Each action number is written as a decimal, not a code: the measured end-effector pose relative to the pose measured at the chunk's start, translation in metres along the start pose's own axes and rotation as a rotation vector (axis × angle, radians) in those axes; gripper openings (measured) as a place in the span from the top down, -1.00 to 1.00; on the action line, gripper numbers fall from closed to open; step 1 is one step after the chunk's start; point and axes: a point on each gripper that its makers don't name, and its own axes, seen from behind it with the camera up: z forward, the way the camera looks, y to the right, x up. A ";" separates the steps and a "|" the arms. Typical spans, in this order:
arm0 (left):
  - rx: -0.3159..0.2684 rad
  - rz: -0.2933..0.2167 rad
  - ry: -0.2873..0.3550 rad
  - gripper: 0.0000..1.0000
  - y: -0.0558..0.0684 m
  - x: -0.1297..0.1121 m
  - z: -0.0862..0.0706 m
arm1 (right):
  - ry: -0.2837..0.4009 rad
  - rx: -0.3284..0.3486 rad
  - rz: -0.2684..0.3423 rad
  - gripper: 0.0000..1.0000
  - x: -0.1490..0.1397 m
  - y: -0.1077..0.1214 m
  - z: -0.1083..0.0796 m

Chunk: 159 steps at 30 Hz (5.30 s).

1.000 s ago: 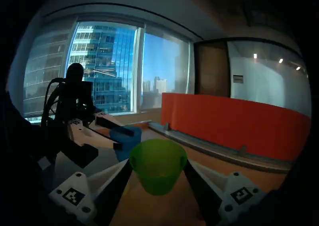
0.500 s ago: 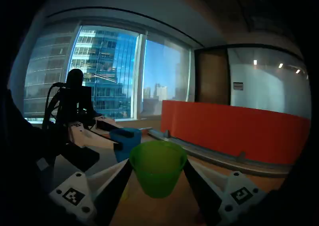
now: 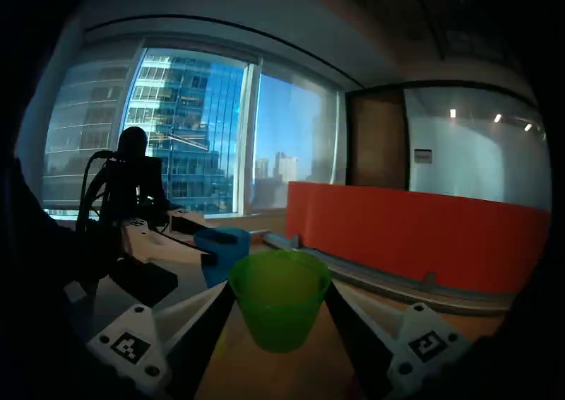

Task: Pour water

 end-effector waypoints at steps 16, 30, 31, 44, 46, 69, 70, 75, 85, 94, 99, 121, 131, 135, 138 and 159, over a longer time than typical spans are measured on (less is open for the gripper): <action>0.011 0.029 0.024 -0.72 -0.003 0.008 -0.001 | -0.007 0.015 0.009 -0.82 0.000 -0.001 0.002; 0.039 0.118 0.036 -0.72 -0.008 0.019 -0.003 | -0.037 0.046 0.011 -0.81 -0.011 -0.007 0.004; 0.041 0.126 0.039 -0.72 -0.008 0.020 -0.003 | -0.039 0.050 0.011 -0.81 -0.012 -0.008 0.005; 0.074 0.239 0.046 -0.72 -0.012 0.036 -0.005 | -0.058 0.084 0.017 -0.81 -0.025 -0.020 0.009; 0.076 0.258 0.044 -0.72 -0.011 0.037 -0.005 | -0.062 0.089 0.017 -0.81 -0.027 -0.022 0.009; 0.106 0.492 0.034 -0.72 -0.009 0.063 -0.005 | -0.084 0.152 0.020 -0.81 -0.047 -0.045 0.017; 0.106 0.501 0.034 -0.72 -0.008 0.065 -0.005 | -0.084 0.154 0.021 -0.81 -0.047 -0.046 0.017; 0.113 0.552 0.033 -0.72 -0.008 0.073 -0.004 | -0.087 0.164 0.026 -0.81 -0.051 -0.049 0.018; 0.119 0.665 0.014 -0.72 -0.003 0.077 -0.003 | -0.087 0.178 0.030 -0.81 -0.055 -0.056 0.022; 0.115 0.743 0.006 -0.72 0.003 0.079 -0.003 | -0.089 0.184 0.025 -0.80 -0.057 -0.058 0.023; 0.116 0.790 0.008 -0.72 0.006 0.081 -0.003 | -0.091 0.188 0.023 -0.80 -0.059 -0.059 0.023; 0.131 0.961 0.007 -0.73 0.007 0.088 0.004 | -0.092 0.191 0.021 -0.80 -0.059 -0.060 0.025; 0.138 0.995 0.005 -0.72 0.007 0.090 0.005 | -0.088 0.189 0.024 -0.79 -0.059 -0.059 0.025; 0.138 1.005 0.005 -0.73 0.008 0.091 0.005 | -0.088 0.190 0.021 -0.80 -0.059 -0.059 0.025; 0.137 1.015 0.007 -0.73 0.009 0.091 0.005 | -0.088 0.192 0.018 -0.80 -0.058 -0.060 0.024; 0.127 1.073 0.016 -0.73 0.015 0.094 0.005 | -0.078 0.189 0.014 -0.79 -0.054 -0.060 0.023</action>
